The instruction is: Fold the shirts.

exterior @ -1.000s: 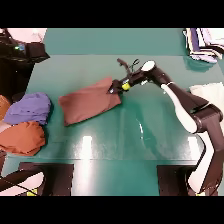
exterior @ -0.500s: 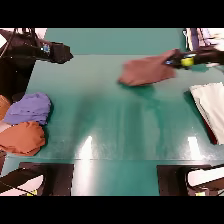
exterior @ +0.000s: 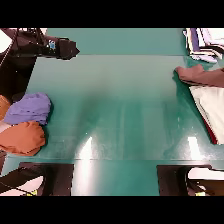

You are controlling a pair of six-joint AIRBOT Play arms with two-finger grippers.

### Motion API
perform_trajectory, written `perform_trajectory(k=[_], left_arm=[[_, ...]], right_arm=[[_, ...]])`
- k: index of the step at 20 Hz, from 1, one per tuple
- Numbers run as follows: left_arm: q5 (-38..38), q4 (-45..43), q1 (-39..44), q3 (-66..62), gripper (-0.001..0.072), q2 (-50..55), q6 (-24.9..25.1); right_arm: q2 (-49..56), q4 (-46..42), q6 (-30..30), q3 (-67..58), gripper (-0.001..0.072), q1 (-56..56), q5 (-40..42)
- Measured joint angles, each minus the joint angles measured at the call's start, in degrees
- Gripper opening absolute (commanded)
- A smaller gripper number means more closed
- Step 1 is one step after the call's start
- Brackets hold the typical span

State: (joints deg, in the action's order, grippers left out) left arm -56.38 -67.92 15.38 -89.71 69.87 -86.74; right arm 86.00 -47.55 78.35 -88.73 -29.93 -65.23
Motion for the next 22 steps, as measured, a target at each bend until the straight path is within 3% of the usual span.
perform_trajectory(k=[12,18,22], left_arm=[[0.5,0.0,0.1,0.0,0.0029,0.0,-0.3],[-0.2,0.0,0.1,0.0,0.0029,0.0,-0.1],[-0.2,0.0,0.1,0.0,0.0029,0.0,0.2]], right_arm=[[-7.4,-6.7,1.0,-12.1,0.0016,-3.1,-10.9],[-9.7,-10.9,4.0,-11.3,0.0018,-9.1,-21.1],[-13.7,-16.0,4.9,-2.9,0.002,-12.9,-23.7]])
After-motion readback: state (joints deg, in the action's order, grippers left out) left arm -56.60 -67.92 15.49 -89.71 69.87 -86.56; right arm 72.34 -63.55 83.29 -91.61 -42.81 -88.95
